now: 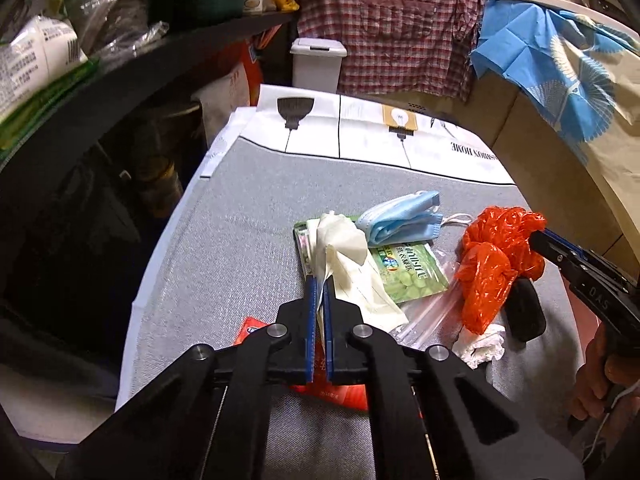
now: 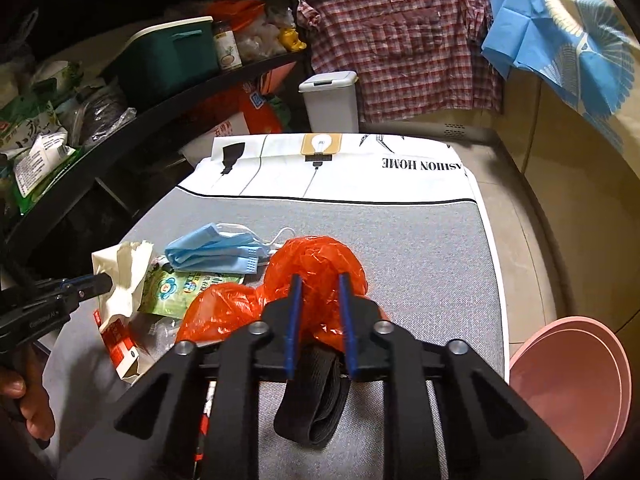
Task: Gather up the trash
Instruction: 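Grasp the tissue with the left tool while the right tool grasps the red bag, then carry the tissue and red bag over the pink bin and release both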
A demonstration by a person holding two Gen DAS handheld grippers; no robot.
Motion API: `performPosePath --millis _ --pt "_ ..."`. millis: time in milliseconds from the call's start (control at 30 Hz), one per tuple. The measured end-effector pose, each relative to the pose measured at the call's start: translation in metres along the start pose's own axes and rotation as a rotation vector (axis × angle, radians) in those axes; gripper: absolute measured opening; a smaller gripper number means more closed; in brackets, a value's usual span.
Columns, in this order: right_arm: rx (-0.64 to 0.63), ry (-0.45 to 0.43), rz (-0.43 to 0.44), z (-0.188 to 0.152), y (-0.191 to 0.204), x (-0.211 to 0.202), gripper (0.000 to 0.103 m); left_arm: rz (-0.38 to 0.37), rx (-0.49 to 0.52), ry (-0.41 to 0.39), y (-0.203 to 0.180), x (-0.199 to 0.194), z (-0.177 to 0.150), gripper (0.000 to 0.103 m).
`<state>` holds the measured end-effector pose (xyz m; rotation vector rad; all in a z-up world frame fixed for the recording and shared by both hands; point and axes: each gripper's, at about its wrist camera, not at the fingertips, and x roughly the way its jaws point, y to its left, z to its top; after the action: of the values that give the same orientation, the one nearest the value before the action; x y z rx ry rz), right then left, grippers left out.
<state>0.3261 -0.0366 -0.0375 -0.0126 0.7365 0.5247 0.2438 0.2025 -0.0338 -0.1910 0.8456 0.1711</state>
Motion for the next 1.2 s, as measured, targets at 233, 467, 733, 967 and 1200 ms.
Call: performPosePath --millis 233,467,733,967,1200 --pt "-0.025 -0.04 0.004 0.005 0.009 -0.03 0.011 0.002 0.0 -0.047 0.0 -0.018 0.004 0.003" --pt "-0.047 -0.088 -0.008 0.012 0.013 -0.075 0.011 -0.007 0.007 -0.1 -0.008 -0.045 0.006 0.003" --pt "-0.07 -0.145 -0.034 0.013 0.009 -0.134 0.011 -0.032 0.039 -0.156 -0.026 -0.078 0.001 0.003" --pt "-0.086 -0.194 -0.056 0.011 0.004 -0.185 0.011 -0.07 0.067 -0.198 -0.048 -0.107 -0.005 0.003" --pt "-0.075 -0.234 -0.098 0.006 -0.015 -0.225 0.011 -0.099 0.102 -0.21 -0.072 -0.118 -0.012 0.003"
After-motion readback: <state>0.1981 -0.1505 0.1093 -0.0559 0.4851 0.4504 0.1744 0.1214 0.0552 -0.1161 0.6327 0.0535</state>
